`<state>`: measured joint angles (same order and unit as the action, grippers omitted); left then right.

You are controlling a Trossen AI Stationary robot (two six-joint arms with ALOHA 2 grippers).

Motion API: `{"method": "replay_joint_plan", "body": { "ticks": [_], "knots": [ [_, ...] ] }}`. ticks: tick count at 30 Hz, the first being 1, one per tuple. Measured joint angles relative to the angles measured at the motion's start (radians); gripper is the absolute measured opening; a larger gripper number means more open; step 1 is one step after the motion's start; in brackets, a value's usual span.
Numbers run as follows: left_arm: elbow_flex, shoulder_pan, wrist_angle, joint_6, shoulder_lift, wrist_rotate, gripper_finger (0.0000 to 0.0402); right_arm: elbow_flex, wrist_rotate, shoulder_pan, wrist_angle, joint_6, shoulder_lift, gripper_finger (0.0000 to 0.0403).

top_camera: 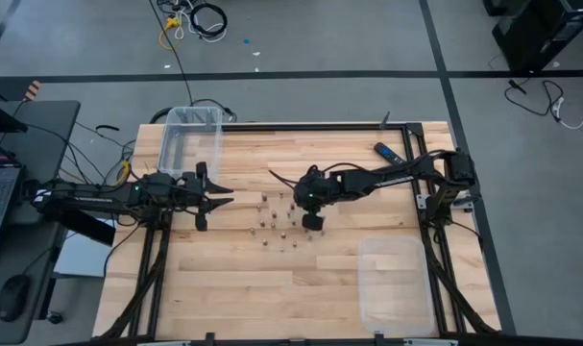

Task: Sort batteries
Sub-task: Put the black and silver battery into the bottom transparent bin

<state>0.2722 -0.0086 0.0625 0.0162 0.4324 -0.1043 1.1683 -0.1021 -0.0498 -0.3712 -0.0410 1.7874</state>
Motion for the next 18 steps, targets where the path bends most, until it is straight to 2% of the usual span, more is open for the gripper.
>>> {"method": "replay_joint_plan", "body": {
  "ticks": [14,18],
  "knots": [
    [0.000,0.000,0.073,-0.001,-0.001,0.001,0.0106,0.357,-0.042,-0.009,-0.418,0.099,-0.038,0.0043],
    [0.000,0.000,0.086,-0.001,-0.001,0.016,0.0106,0.420,-0.070,-0.004,-0.502,0.121,-0.108,0.0043]
  ]
}}
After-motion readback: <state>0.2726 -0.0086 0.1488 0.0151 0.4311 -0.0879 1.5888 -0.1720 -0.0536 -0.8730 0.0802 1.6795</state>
